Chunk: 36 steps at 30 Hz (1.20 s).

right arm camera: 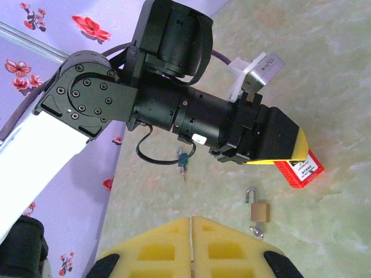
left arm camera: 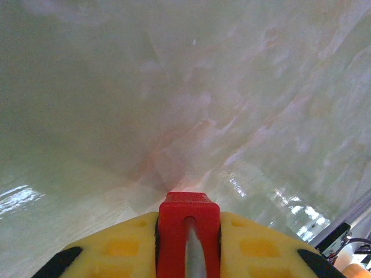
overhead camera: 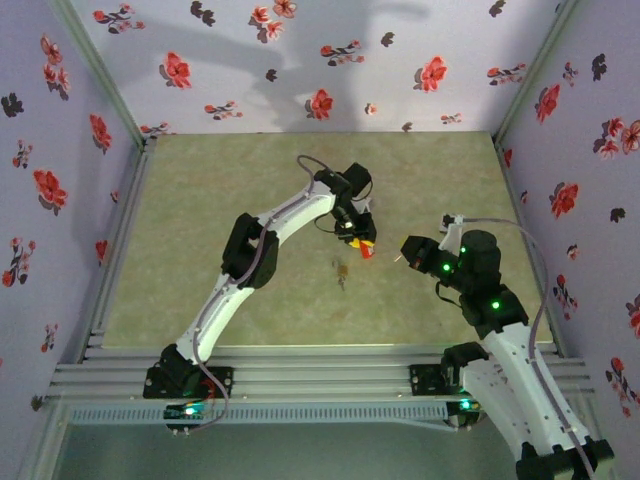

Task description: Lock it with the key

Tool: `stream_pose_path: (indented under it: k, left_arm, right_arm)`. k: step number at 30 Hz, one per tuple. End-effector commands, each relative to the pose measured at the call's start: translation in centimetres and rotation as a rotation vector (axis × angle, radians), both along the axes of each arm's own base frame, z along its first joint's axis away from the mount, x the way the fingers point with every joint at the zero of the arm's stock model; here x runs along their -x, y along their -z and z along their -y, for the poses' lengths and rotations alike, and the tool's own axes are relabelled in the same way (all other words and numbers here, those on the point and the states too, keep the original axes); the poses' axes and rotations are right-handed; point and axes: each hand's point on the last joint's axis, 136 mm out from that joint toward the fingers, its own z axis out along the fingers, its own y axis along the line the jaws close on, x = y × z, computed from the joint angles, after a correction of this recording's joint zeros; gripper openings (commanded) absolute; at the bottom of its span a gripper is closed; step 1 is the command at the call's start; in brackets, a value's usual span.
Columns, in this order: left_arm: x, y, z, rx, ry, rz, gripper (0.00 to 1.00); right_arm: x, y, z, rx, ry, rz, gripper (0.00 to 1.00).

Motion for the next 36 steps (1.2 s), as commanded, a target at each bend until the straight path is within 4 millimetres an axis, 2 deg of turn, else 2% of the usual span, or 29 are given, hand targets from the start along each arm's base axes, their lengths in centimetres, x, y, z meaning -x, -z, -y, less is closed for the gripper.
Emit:
stream_pose_path:
  k: [1, 3, 7, 21, 36]
  left_arm:
    - [0.2, -0.3, 0.3, 0.023, 0.000, -0.039, 0.00]
    - [0.2, -0.2, 0.3, 0.023, 0.000, -0.043, 0.00]
    - [0.5, -0.1, 0.5, 0.037, 0.007, -0.065, 0.09]
    - [1.0, 0.3, 0.4, 0.036, 0.023, -0.089, 0.14]
    - [1.3, 0.5, 0.3, 0.034, 0.034, -0.098, 0.30]
  right_arm:
    - [0.4, -0.3, -0.2, -0.003, -0.024, 0.021, 0.00]
    - [0.4, -0.3, -0.3, -0.008, -0.026, 0.019, 0.00]
    - [0.4, 0.0, -0.3, -0.010, -0.030, 0.011, 0.00]
    - [0.5, 0.1, -0.5, -0.022, -0.039, 0.005, 0.00]
    - [0.5, 0.5, -0.6, -0.028, -0.039, -0.007, 0.00]
